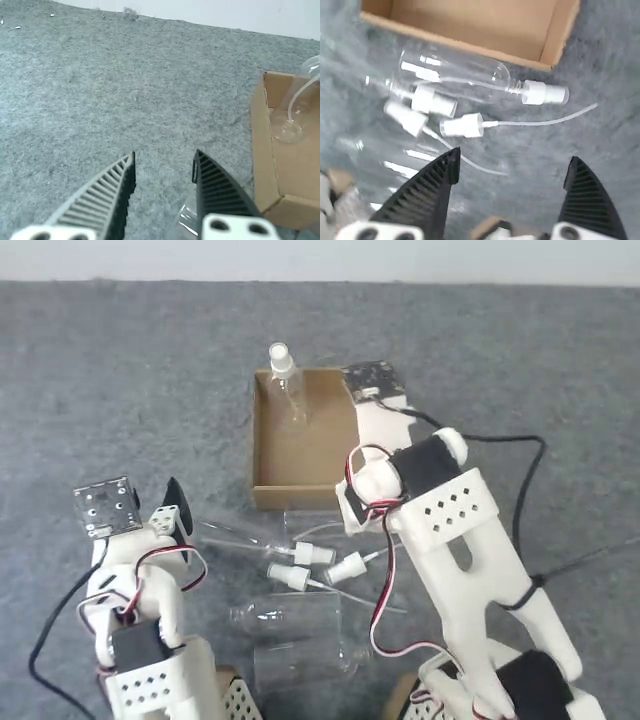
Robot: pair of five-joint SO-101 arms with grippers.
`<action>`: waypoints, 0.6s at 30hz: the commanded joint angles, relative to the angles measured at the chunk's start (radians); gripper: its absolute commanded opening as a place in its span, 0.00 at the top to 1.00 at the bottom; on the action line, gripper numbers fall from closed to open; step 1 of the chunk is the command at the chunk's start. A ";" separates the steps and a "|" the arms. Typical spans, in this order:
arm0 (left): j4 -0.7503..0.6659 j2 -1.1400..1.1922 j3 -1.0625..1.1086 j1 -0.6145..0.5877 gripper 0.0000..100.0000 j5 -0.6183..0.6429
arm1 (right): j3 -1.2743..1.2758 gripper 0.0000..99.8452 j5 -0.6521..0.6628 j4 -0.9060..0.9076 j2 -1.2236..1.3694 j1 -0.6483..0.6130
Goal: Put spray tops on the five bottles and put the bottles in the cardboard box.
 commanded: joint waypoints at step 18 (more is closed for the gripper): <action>-0.025 -0.014 -0.013 0.000 0.82 0.009 | 0.284 0.71 -0.313 -0.415 -0.048 -0.085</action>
